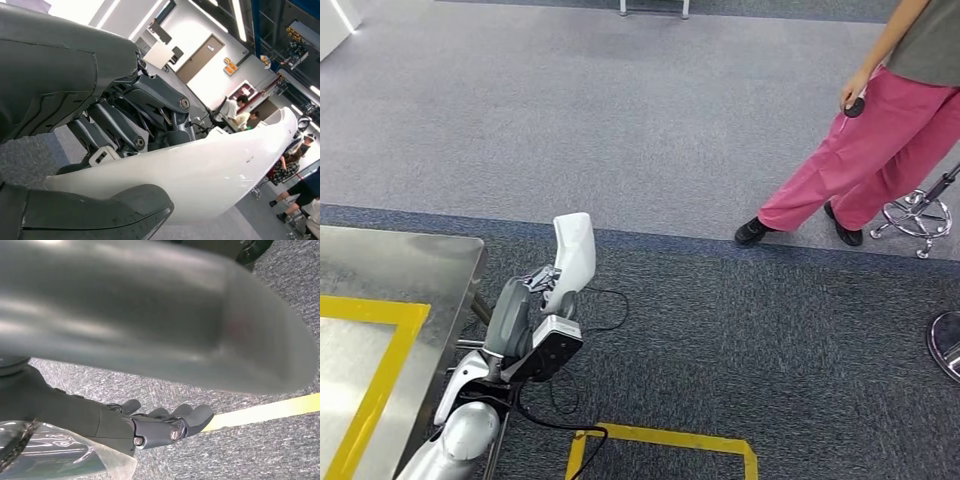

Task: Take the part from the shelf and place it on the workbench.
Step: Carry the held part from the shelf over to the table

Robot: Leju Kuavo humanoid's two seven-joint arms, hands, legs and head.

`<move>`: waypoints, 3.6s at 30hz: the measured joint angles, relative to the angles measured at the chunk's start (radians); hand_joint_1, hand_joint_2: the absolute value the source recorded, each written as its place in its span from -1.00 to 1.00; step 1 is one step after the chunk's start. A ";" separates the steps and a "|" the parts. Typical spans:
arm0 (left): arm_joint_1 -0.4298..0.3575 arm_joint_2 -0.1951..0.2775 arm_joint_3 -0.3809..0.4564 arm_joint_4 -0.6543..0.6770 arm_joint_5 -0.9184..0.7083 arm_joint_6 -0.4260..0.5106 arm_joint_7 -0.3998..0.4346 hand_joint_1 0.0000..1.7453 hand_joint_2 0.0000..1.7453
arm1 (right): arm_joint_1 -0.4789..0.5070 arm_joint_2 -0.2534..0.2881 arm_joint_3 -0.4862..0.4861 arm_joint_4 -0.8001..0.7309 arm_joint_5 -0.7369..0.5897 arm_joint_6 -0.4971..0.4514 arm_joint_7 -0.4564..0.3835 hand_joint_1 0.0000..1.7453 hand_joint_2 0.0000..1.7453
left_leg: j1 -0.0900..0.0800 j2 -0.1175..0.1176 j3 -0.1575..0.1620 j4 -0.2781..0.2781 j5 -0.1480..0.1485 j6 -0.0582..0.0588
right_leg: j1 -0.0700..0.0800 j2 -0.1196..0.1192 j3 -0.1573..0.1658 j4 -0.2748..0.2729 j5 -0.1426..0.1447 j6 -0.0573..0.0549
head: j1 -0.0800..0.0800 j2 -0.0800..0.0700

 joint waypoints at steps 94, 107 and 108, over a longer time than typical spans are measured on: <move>-0.018 -0.021 0.022 0.011 -0.059 0.041 0.012 1.00 1.00 | -0.001 0.002 0.016 0.000 0.022 -0.047 -0.012 -1.00 -1.00 | 0.003 -0.073 0.018 -0.015 -0.003 0.023 | -0.016 0.038 -0.087 0.118 -0.009 0.038 | 0.005 0.000; -0.014 -0.019 0.038 0.013 -0.082 0.057 0.012 1.00 1.00 | 0.000 0.005 0.017 0.000 0.029 -0.052 -0.006 -1.00 -1.00 | 0.014 0.001 -0.124 0.226 -0.068 -0.033 | -0.017 -0.047 -0.003 0.004 -0.005 -0.010 | -0.010 0.000; -0.013 -0.019 0.039 0.013 -0.083 0.057 0.012 1.00 1.00 | 0.000 0.005 0.017 0.000 0.030 -0.052 -0.005 -1.00 -1.00 | 0.013 0.012 -0.098 0.172 -0.031 -0.029 | -0.016 -0.059 0.002 0.004 -0.009 -0.008 | -0.010 0.000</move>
